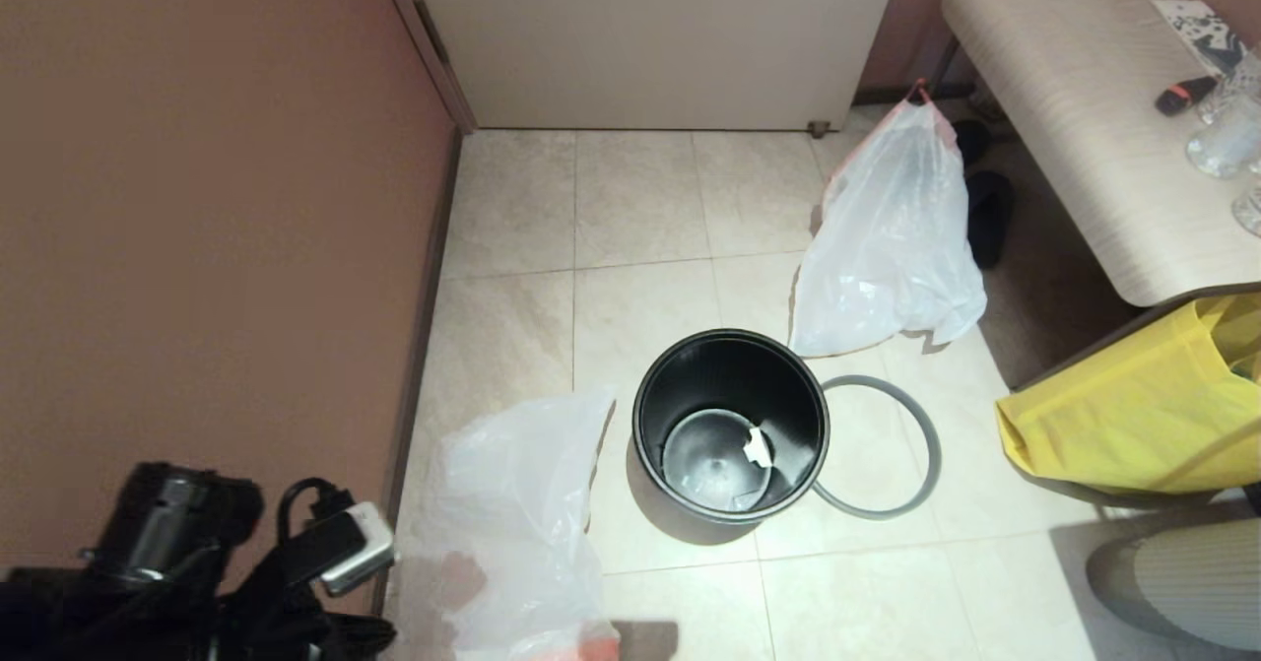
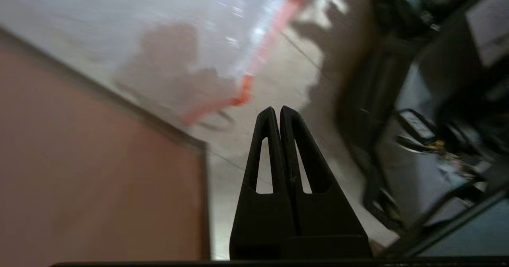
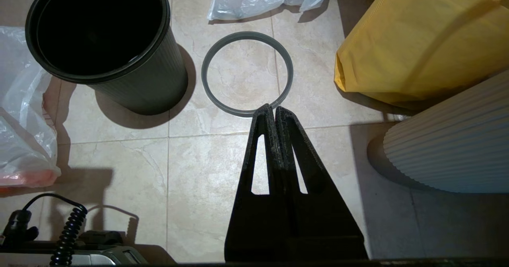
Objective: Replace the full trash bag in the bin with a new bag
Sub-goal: Pick up a new trash bag
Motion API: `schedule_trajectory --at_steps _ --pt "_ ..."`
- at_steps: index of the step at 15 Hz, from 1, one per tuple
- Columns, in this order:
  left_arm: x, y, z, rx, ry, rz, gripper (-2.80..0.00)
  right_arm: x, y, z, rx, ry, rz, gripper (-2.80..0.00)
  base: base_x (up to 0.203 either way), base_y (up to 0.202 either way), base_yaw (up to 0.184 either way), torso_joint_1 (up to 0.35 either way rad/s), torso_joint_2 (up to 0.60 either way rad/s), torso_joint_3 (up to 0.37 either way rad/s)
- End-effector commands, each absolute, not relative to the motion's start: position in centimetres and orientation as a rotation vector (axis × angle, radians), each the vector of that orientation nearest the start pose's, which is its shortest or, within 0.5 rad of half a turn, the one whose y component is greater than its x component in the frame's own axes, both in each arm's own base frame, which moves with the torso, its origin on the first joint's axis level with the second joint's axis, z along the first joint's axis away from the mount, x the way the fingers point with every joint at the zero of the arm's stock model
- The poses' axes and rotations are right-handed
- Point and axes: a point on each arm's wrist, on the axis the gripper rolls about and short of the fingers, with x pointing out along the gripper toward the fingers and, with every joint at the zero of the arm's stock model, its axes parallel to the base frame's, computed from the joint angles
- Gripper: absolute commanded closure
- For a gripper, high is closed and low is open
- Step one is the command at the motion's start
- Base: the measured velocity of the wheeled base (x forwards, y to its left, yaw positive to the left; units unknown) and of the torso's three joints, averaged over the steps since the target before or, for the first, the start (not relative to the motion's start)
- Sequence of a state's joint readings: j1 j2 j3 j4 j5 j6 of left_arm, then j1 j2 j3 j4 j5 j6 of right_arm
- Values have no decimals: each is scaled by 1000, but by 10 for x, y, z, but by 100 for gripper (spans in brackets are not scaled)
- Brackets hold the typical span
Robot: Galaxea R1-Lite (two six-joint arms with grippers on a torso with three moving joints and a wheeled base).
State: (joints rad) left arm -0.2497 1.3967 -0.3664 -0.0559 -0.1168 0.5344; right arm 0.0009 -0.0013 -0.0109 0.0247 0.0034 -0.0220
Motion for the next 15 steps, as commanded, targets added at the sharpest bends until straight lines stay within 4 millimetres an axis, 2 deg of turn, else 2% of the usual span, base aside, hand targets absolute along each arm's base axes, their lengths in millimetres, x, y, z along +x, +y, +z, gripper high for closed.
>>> schedule_trajectory --at_steps 1,4,7,8,9,10,13,15 --pt "169 -58 68 539 1047 -661 0 -24 0 76 -18 15 5 0 0 0 0 0 0 0" --pt "177 -77 26 569 1173 -687 0 -24 0 76 -17 15 5 0 0 0 0 0 0 0" --pt "184 -85 -21 701 1252 -656 0 -24 0 76 -17 15 4 0 0 0 0 0 0 0" --pt "186 -85 -38 761 1258 -630 0 -24 0 76 -18 15 5 0 0 0 0 0 0 0" --pt "191 -87 -48 809 1190 -598 0 -24 0 76 -17 15 5 0 0 0 0 0 0 0" --pt "192 -85 -51 872 1104 -558 0 -24 0 76 -17 15 4 0 0 0 0 0 0 0" --pt "163 -67 -57 1078 1100 -563 0 -24 0 76 -17 15 5 0 0 0 0 0 0 0" --pt "168 -65 -66 1096 1066 -540 0 -24 0 76 -17 15 5 0 0 0 0 0 0 0"
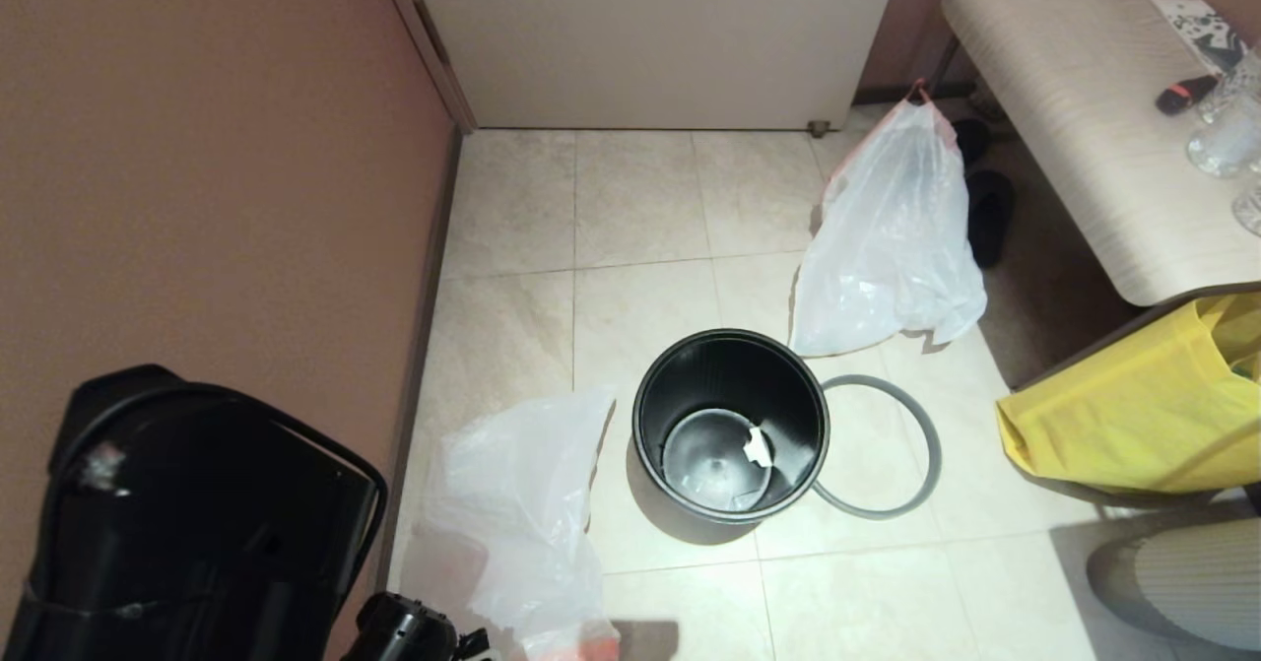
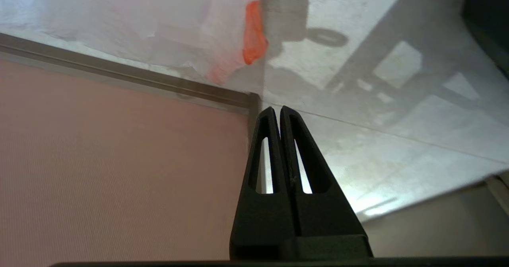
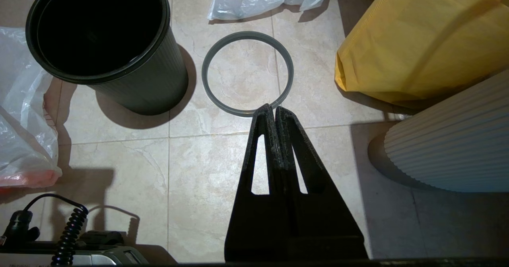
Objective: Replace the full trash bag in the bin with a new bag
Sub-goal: Pick up a new trash bag
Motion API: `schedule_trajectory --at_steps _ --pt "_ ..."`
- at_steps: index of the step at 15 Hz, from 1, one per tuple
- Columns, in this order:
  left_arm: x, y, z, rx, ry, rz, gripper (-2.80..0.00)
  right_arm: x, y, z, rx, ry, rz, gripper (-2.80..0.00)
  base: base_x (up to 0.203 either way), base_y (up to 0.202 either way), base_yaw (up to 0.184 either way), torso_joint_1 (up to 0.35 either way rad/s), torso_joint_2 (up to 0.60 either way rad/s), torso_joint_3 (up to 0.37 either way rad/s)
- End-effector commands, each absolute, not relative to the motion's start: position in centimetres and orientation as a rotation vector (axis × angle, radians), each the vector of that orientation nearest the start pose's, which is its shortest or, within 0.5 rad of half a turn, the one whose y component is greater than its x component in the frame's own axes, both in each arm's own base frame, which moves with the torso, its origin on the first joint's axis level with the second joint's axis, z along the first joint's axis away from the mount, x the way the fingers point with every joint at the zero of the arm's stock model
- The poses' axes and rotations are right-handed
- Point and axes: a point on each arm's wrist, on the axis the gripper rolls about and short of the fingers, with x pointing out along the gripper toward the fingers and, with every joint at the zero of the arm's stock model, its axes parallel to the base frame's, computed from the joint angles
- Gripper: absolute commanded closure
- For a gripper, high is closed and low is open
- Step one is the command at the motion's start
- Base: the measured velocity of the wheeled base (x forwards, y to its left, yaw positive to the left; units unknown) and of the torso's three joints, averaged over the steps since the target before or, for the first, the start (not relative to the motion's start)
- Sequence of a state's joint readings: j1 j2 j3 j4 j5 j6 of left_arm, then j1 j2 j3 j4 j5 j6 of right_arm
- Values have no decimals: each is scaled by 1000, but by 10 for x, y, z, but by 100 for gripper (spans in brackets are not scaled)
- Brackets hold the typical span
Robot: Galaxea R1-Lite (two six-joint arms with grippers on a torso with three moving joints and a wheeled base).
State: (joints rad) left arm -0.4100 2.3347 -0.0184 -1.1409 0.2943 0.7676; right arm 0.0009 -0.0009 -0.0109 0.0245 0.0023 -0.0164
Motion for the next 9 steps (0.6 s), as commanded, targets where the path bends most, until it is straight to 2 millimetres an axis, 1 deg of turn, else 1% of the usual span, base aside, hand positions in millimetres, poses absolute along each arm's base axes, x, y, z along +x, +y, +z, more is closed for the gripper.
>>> schedule_trajectory --at_steps 1,4,6,8,9 --pt "175 -65 -71 1089 1021 -514 0 -24 0 76 -17 15 5 0 0 0 0 0 0 0" --pt "202 -58 -90 1079 904 -444 0 -24 0 76 -17 15 5 0 0 0 0 0 0 0" --pt "238 -59 -93 1040 780 -399 0 -24 0 76 -17 15 5 0 0 0 0 0 0 0" --pt "259 -56 -94 1022 774 -386 0 -24 0 76 -17 15 3 0 0 0 0 0 0 0" --pt "272 -58 -90 1005 762 -374 0 -24 0 76 -17 15 5 0 0 0 0 0 0 0"
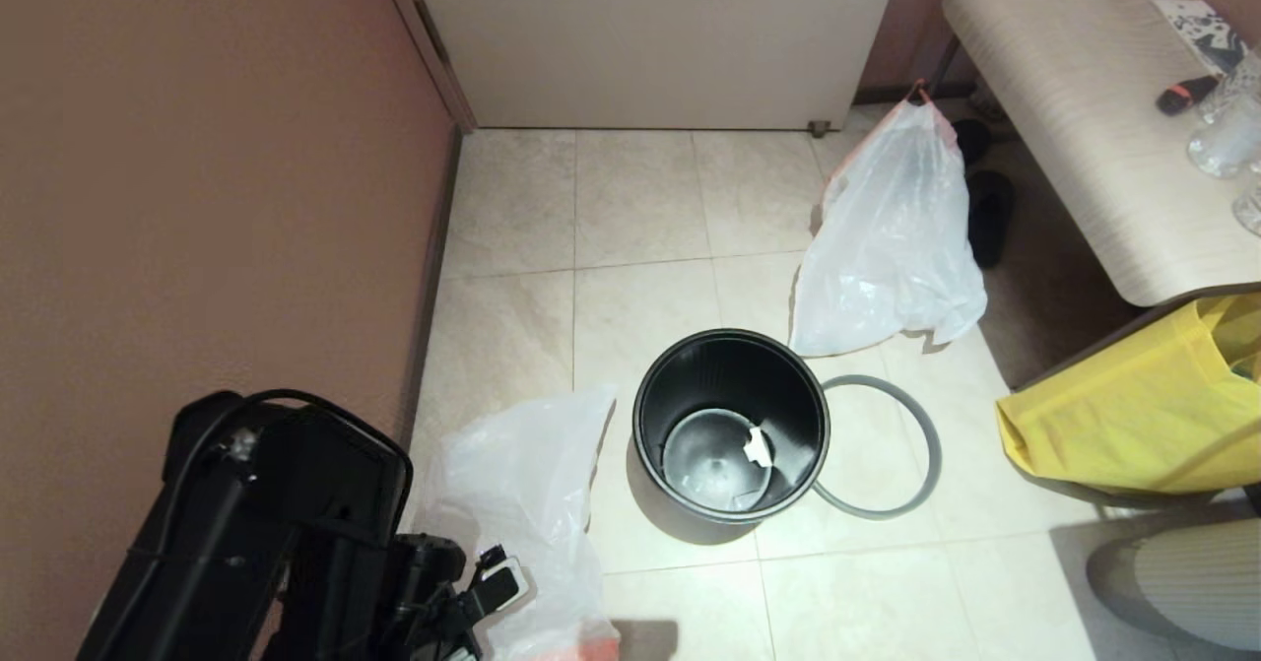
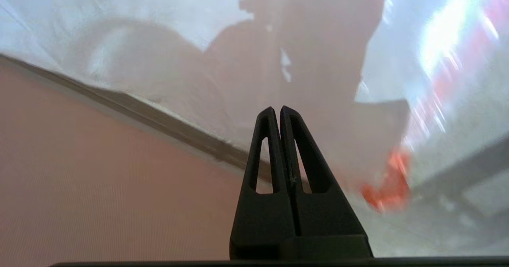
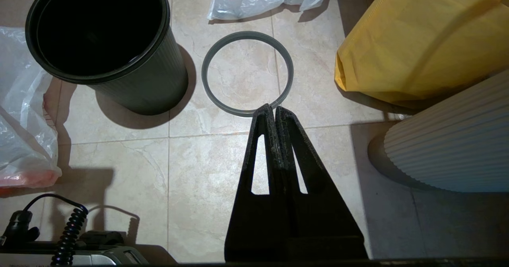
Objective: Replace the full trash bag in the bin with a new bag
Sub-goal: Pick up a new trash bag
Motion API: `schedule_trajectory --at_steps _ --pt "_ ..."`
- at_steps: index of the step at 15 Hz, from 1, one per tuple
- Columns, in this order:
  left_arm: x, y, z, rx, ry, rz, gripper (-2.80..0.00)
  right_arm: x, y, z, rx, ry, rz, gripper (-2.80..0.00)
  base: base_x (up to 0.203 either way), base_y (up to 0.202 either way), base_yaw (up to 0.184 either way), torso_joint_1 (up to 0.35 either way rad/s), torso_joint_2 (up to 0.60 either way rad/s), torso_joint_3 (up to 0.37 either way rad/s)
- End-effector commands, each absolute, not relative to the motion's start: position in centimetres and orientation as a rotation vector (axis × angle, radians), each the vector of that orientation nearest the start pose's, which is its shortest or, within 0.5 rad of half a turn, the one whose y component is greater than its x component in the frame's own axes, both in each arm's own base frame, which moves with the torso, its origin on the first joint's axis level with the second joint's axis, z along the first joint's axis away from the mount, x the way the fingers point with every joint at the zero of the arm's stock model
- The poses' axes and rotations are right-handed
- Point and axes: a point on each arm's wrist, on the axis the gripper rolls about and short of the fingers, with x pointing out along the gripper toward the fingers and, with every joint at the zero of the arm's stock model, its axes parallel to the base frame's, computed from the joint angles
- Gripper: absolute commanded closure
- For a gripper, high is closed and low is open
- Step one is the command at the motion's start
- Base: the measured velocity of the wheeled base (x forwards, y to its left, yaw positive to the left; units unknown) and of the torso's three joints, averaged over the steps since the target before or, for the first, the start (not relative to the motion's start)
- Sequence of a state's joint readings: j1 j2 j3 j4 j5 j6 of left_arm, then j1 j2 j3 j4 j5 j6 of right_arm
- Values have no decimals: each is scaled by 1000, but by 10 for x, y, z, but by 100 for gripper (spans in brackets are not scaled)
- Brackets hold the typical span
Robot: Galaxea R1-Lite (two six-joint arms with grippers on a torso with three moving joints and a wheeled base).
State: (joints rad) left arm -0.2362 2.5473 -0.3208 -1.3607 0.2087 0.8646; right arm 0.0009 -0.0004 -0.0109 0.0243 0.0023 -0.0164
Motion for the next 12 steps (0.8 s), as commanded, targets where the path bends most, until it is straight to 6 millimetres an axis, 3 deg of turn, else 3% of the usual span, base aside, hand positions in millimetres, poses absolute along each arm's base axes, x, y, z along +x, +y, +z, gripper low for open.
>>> schedule_trajectory --at_steps 1,3,8,11,12 --pt "285 -62 -83 951 747 -352 0 -24 0 76 -17 15 4 0 0 0 0 0 0 0" --pt "307 -78 -64 756 772 -307 0 -24 0 76 -17 15 5 0 0 0 0 0 0 0" --pt "330 -134 -6 419 1085 -239 0 -24 0 76 -17 15 4 0 0 0 0 0 0 0" --pt "332 -173 21 252 1222 -133 0 -24 0 76 -17 15 5 0 0 0 0 0 0 0" --pt "329 -181 23 249 1270 -112 -280 -24 0 76 -17 15 5 0 0 0 0 0 0 0"
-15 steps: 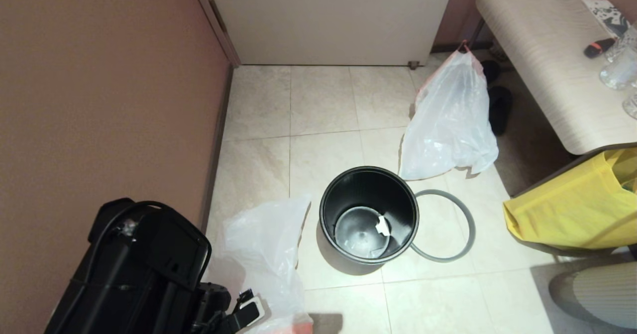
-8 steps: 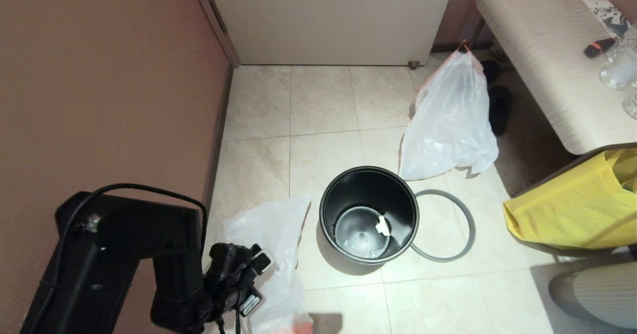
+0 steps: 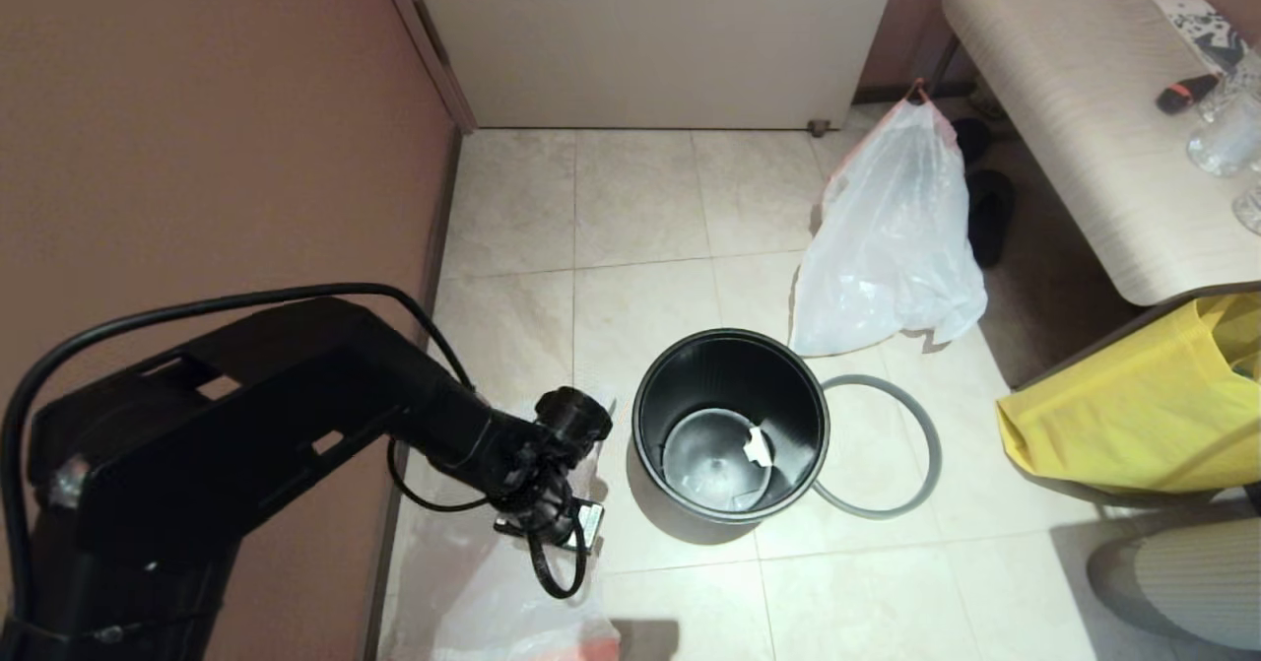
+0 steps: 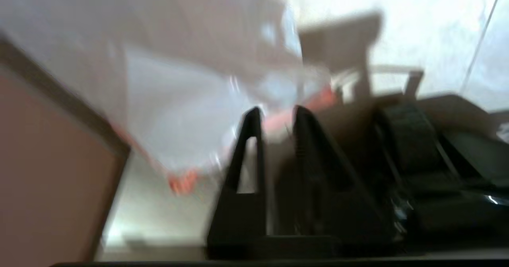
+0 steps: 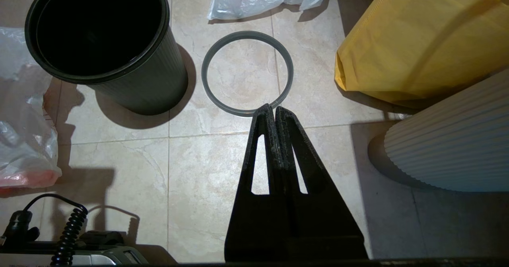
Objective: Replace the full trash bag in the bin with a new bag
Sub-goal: Pick up a new trash bag
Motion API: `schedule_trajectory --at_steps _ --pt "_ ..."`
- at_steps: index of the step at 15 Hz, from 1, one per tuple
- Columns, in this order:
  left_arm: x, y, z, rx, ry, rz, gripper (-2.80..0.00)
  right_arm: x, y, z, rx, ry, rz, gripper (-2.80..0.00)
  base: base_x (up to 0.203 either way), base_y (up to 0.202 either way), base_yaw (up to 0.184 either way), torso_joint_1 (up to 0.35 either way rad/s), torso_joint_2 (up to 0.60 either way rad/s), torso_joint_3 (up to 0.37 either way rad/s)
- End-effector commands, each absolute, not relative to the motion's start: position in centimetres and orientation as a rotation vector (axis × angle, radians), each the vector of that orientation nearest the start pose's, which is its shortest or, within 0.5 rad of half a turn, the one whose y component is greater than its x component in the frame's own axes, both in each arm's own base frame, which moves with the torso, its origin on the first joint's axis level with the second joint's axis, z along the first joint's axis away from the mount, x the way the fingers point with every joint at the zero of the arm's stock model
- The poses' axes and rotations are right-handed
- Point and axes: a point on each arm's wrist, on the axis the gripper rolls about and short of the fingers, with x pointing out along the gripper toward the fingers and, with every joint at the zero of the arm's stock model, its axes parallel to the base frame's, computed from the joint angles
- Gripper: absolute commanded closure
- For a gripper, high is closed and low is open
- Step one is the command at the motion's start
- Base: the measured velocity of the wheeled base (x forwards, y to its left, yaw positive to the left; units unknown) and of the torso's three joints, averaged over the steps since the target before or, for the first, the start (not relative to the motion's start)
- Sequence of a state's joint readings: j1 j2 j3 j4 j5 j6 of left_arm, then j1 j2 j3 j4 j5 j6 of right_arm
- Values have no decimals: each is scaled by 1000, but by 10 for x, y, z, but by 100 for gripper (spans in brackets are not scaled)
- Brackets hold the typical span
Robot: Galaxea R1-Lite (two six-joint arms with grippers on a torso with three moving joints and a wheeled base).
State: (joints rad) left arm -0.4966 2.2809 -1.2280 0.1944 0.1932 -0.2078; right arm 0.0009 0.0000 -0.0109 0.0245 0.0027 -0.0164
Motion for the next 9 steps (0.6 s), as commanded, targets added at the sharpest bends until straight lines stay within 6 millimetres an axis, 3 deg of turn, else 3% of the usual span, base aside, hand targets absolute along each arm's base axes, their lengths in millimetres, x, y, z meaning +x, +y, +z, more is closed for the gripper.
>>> schedule_trajectory --at_steps 1,6,9 --pt "327 -185 20 248 1303 -86 -280 -24 0 76 -17 15 3 0 0 0 0 0 0 0" --pt "330 -187 7 276 1415 68 -280 -24 0 76 -17 15 4 0 0 0 0 0 0 0" --pt "343 -193 -12 257 1464 118 -280 -24 0 76 -17 15 5 0 0 0 0 0 0 0"
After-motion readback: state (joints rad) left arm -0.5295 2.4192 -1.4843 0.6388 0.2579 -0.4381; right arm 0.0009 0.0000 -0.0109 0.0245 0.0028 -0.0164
